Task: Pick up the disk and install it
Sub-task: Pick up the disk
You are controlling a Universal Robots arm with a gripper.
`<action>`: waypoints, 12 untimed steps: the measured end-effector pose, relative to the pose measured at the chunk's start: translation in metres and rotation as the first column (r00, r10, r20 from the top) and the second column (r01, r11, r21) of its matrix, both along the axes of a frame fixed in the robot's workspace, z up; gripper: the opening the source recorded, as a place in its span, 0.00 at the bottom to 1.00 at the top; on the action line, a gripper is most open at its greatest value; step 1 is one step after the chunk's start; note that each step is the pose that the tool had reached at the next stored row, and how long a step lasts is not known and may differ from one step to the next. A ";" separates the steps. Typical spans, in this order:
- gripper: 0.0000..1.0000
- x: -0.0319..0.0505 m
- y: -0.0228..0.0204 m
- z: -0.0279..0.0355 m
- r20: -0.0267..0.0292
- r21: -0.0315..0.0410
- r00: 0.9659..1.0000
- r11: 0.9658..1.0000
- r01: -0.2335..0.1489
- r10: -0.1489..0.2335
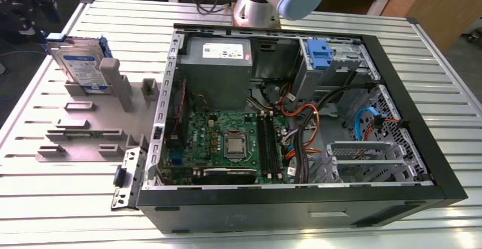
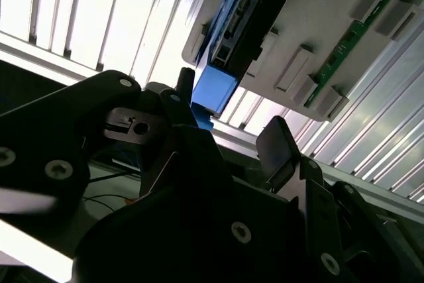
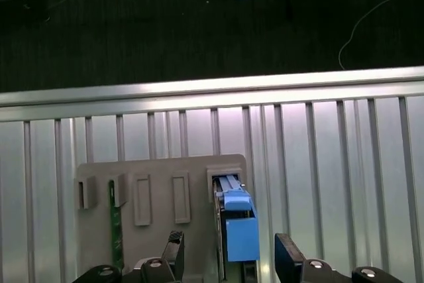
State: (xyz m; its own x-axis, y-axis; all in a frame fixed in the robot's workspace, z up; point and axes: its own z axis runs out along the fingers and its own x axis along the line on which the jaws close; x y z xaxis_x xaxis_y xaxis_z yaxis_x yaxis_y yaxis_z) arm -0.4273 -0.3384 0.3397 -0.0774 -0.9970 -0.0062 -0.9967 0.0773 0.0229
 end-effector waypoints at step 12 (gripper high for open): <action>0.65 -0.0010 0.0000 -0.0099 0.001 0.000 1.000 1.000 -0.027 0.027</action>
State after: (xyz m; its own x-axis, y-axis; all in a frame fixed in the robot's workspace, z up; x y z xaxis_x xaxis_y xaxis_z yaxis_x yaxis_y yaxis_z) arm -0.4283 -0.3384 0.3298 -0.0506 -0.9987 -0.0062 -0.9985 0.0504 0.0218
